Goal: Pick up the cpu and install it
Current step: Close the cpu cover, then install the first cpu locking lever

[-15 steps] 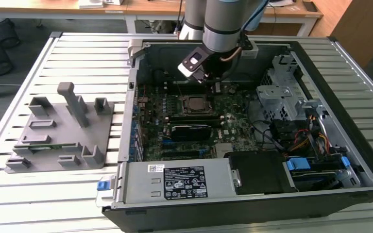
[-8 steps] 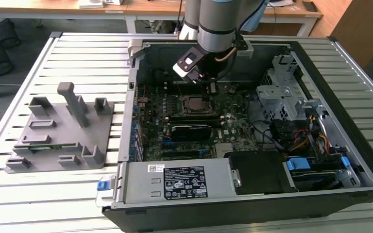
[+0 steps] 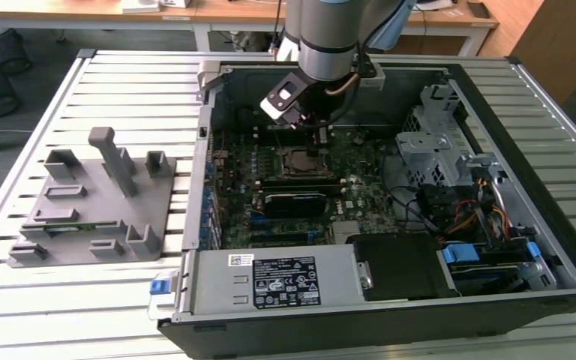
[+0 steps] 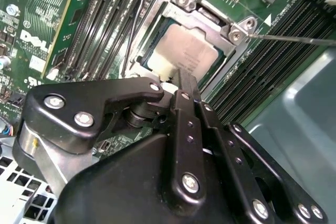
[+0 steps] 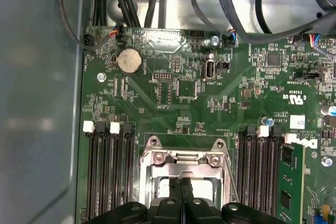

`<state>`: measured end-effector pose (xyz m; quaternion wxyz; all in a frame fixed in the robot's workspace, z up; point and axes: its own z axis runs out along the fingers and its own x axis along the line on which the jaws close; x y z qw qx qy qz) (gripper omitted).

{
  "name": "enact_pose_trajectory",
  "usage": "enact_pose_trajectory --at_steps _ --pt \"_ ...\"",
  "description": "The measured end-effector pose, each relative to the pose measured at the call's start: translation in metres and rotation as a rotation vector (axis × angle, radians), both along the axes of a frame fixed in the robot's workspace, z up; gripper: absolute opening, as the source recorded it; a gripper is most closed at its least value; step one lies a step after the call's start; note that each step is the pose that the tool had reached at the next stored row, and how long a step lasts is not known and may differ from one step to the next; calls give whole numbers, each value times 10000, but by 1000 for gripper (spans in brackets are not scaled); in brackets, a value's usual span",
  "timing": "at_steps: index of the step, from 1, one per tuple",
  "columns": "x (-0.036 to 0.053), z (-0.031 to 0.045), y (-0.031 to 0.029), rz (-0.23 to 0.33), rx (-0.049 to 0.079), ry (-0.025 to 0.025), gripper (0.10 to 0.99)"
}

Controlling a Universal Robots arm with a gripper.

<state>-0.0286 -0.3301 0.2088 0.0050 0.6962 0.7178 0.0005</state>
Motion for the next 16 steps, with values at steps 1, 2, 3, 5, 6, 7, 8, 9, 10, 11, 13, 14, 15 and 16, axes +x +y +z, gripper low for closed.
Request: enact_pose_trajectory --at_steps 1,2,3,5,6,7,8,9,10,11,13,14,15,16 --pt "-6 0 0 0 0 0 106" --pt "-11 -1 0 0 0 0 106" --pt "-18 -1 0 1 0 0 106" --pt "-30 -1 0 0 0 0 106" --pt "-35 -1 0 0 0 0 106" --pt "-40 -1 0 0 0 0 106" --pt "-44 -1 0 0 0 0 106" --pt "-49 -1 0 0 0 0 106" --pt "-51 -1 0 0 0 0 106" --pt "-51 -1 0 1 0 0 106" --pt "-52 2 -1 2 -2 1 106" --pt "-52 7 -1 1 -2 1 106" --pt "-52 12 -1 0 -1 1 106" --pt "-52 17 0 0 0 0 106"
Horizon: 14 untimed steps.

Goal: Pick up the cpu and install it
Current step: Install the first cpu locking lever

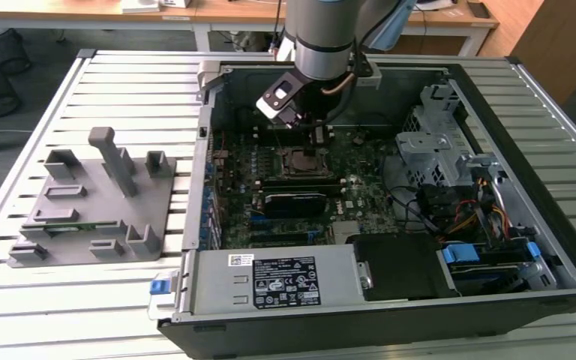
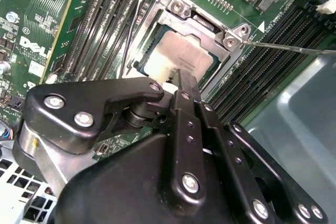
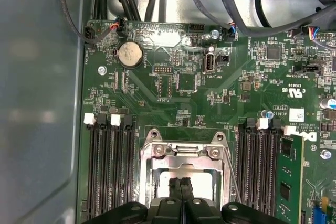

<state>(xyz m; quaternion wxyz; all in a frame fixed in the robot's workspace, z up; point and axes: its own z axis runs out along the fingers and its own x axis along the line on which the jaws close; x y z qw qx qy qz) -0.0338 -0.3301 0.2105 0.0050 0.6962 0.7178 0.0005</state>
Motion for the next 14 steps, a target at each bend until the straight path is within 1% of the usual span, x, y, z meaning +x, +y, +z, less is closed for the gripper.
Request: enact_pose_trajectory --at_steps 7,14 --pt "0 42 0 0 1 0 106" --pt "0 48 0 0 1 0 106"
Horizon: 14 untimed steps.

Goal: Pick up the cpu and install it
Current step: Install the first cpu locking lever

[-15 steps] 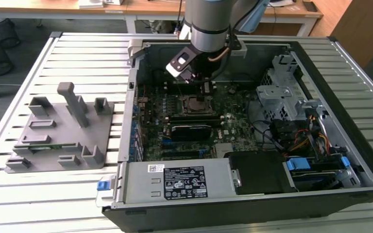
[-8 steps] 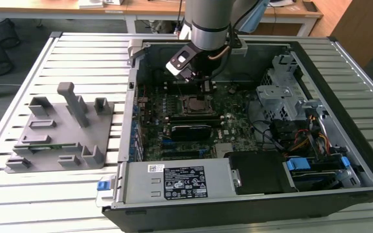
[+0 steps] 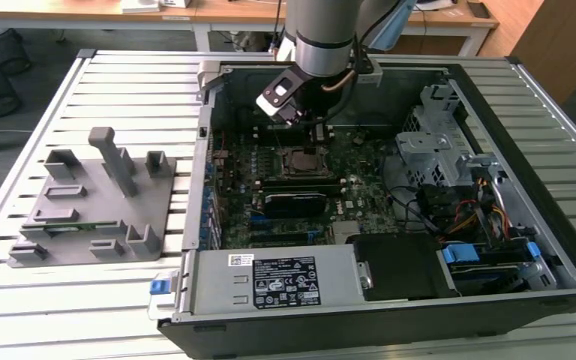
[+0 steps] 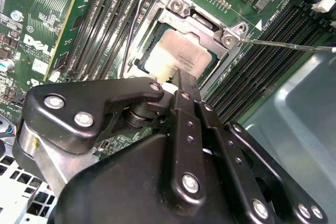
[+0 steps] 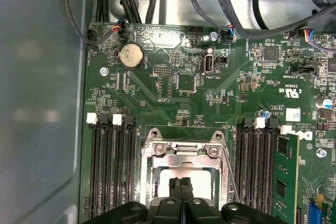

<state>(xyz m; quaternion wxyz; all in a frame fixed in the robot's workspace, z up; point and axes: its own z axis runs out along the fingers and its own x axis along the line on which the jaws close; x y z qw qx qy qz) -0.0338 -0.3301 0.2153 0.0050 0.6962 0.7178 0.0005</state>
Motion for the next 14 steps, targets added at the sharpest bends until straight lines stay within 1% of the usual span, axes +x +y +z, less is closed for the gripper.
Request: enact_pose_trajectory --at_steps 7,14 --pt "0 5 0 1 -18 -1 106" --pt "0 27 0 1 -34 0 106"
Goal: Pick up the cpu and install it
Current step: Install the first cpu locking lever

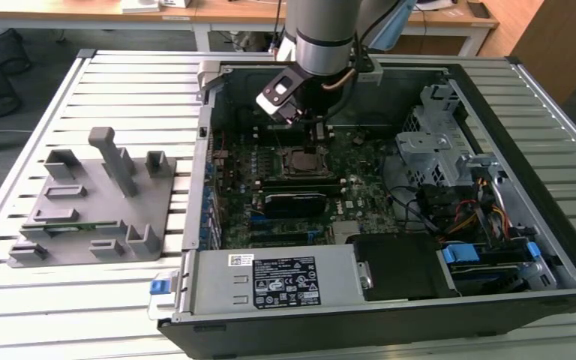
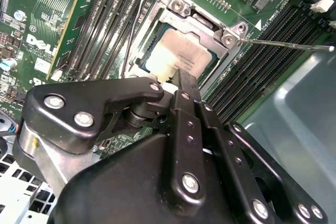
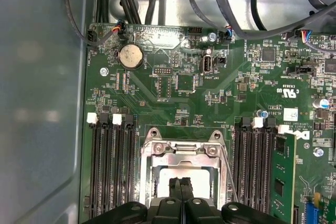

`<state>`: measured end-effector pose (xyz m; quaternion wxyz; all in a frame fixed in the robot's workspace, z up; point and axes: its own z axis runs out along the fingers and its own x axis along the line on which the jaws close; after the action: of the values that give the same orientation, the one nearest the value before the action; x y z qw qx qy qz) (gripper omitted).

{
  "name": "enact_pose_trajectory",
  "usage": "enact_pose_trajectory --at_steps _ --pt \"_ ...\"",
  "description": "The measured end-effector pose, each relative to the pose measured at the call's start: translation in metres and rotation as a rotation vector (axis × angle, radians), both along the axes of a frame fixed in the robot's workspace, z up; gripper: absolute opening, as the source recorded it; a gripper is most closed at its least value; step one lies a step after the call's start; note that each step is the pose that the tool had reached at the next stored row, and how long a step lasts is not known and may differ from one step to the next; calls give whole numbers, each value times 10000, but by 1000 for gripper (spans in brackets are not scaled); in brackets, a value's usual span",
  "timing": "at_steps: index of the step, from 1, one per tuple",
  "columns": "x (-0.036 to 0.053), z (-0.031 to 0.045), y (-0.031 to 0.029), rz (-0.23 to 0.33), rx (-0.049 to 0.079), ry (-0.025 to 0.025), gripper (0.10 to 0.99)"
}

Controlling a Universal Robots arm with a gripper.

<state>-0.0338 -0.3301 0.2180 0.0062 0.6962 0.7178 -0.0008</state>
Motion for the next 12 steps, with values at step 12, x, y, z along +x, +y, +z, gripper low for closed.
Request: enact_pose_trajectory --at_steps 12 --pt "0 45 0 0 -21 0 106"
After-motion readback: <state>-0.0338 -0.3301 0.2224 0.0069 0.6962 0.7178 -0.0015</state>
